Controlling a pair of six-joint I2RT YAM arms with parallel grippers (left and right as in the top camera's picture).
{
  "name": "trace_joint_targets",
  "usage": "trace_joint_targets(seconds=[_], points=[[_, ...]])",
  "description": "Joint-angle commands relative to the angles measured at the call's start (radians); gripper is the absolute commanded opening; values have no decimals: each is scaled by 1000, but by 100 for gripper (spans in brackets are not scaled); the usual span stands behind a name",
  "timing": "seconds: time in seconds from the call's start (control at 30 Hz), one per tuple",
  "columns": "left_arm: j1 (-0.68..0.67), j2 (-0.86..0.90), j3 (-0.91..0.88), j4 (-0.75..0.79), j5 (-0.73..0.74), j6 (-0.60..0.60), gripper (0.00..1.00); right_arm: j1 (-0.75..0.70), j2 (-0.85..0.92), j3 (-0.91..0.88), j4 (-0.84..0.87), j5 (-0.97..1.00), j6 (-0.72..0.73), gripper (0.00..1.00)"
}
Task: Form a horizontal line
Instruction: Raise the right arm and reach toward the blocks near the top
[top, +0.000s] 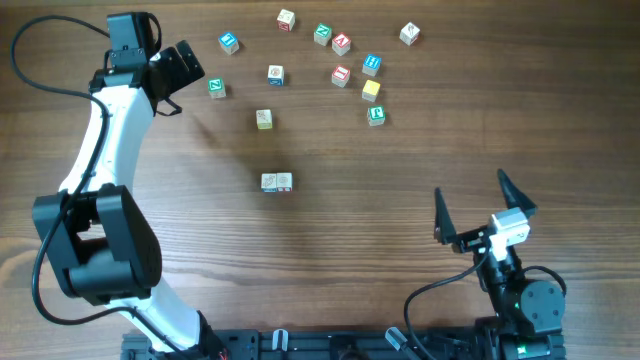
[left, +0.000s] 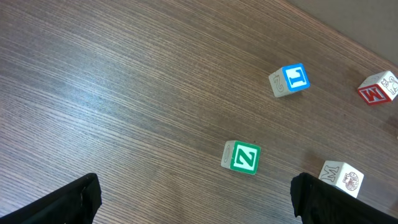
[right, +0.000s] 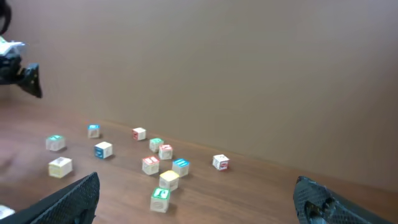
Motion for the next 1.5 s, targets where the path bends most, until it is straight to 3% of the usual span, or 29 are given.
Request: trace_joint_targets(seconds=[0.0,0.13,0.3,0.53,0.83,0.93,1.13,1.2,1.27,1.3,1.33,1.47], points=[[0,-2,3,2,5,5,100,-4,-1,105,-25,3,8,100],[0,-2,3,3,5,5,100,-3,105,336,-180,70,10,100],[0,-2,3,2,5,5,100,-3,404,761,-481,72,99,100],[-2,-2,3,2,5,5,100,-3,896,1433,-945,-161,177,100],[-2,-2,3,2,5,6,100,-16,1495,2148,-1366,-302,166,100],[-2,-2,3,2,5,5,100,-48,1643,2250,-1345,-337,184,100],[-2,-2,3,3,5,5,100,-49,1805,2248,-1164,-315,226,100],[-2,-2,3,2,5,5,100,-49,1857,2248,-1116,-316,312,98],[-2,-2,3,2,5,5,100,-47,1909,2248,-1093,-316,390,55],[-2,-2,3,2,5,5,100,-45,1938,2248,-1094,-316,412,17],[-2,-2,3,2,5,5,100,-42,1966,2247,-1099,-316,424,4],[-2,-2,3,2,5,5,100,-8,2071,2244,-1105,-315,429,4]])
